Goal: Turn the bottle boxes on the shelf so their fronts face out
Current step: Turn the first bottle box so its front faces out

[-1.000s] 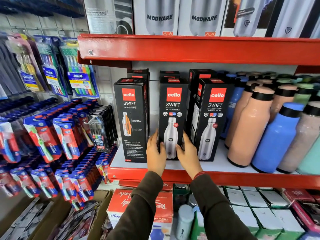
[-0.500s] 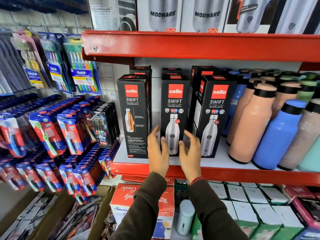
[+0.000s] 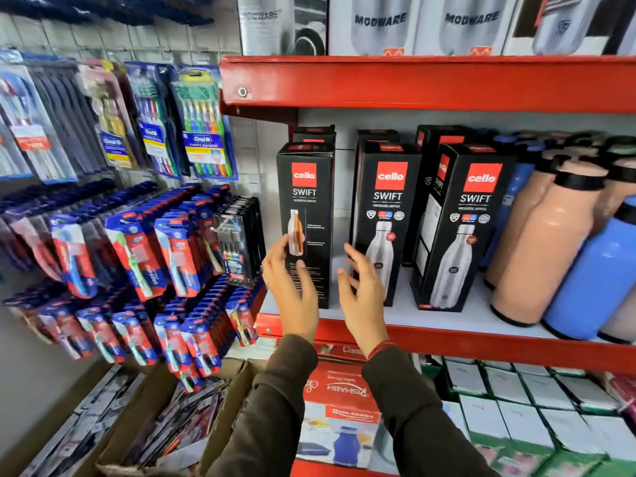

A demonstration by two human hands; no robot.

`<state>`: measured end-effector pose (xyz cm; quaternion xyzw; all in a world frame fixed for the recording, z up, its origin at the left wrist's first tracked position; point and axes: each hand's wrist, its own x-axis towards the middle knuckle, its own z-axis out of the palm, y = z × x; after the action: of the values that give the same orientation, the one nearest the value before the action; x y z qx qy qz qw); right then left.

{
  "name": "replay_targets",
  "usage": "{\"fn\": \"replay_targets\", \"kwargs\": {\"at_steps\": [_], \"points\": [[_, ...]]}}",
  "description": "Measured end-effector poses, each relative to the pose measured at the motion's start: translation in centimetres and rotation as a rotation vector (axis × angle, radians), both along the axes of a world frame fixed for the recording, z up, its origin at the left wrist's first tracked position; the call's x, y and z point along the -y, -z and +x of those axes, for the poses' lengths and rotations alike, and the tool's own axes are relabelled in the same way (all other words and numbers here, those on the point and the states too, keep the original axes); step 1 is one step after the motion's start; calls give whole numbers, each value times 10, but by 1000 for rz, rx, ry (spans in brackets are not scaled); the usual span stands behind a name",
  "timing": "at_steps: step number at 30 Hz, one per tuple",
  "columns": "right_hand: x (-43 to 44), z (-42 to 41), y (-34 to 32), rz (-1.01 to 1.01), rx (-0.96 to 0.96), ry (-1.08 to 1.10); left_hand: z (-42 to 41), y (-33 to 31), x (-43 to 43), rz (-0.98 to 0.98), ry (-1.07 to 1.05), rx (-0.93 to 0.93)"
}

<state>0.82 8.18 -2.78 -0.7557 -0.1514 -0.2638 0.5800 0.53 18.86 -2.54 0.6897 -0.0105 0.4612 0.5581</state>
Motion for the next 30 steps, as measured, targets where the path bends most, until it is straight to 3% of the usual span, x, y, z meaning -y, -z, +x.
{"fn": "replay_targets", "kwargs": {"at_steps": [8,18,30], "points": [[-35,20,13,-149,-175,47,18,10,-31,-94,271,-277],[-43,21,-2,-173,-142,39,13,0,-52,-247,299,-195],[-53,6,-23,-59,-103,132,11,1,-66,-271,345,-78]]}}
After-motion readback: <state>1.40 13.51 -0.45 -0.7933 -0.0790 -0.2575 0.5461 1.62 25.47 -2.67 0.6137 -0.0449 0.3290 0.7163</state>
